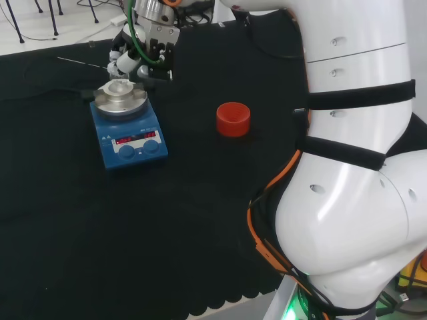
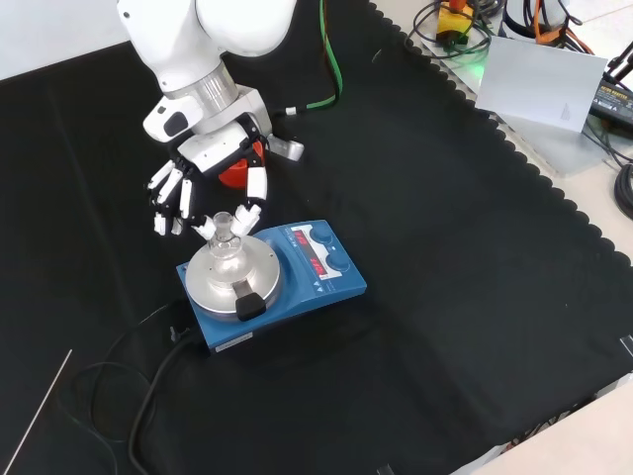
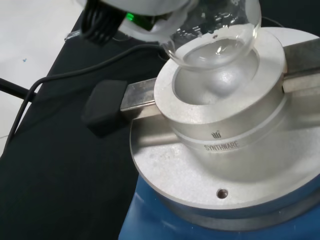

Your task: Place the round-bottom flask on the heater.

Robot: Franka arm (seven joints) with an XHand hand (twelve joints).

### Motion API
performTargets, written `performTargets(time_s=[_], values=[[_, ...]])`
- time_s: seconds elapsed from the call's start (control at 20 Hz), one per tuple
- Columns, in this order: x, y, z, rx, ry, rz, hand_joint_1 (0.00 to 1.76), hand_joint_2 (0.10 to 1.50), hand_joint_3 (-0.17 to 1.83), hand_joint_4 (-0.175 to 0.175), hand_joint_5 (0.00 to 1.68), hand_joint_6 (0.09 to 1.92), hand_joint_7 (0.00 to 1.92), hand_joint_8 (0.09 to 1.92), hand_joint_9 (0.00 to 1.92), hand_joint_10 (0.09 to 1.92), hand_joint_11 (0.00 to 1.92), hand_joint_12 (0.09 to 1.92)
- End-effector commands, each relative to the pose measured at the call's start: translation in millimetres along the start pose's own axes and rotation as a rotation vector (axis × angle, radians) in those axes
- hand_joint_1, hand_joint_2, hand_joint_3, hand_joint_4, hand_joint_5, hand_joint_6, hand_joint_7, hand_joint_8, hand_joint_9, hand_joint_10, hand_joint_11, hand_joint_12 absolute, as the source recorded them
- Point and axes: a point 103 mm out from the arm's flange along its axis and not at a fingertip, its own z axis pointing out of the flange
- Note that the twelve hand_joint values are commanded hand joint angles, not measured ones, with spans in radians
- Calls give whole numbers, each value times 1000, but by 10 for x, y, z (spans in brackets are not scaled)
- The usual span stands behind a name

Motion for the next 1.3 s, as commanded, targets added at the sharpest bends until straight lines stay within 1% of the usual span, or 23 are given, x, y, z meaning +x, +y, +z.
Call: performTargets(time_s=[0.05,0.4,0.6,0.8,1.3], values=[[-5,6,30,6,2,2,1094,685,809,72,1073,1090,366,590,586,587,193,1329],[3,31,85,11,7,4,1094,685,809,72,1073,1091,366,591,587,586,193,1329],[56,63,142,13,-5,3,1094,685,810,72,1073,1091,366,591,587,586,193,1329],[62,57,156,16,-3,3,1094,685,810,72,1073,1092,366,591,588,586,194,1329],[-4,54,241,25,2,6,1093,685,810,72,1072,1093,366,591,588,586,194,1328]])
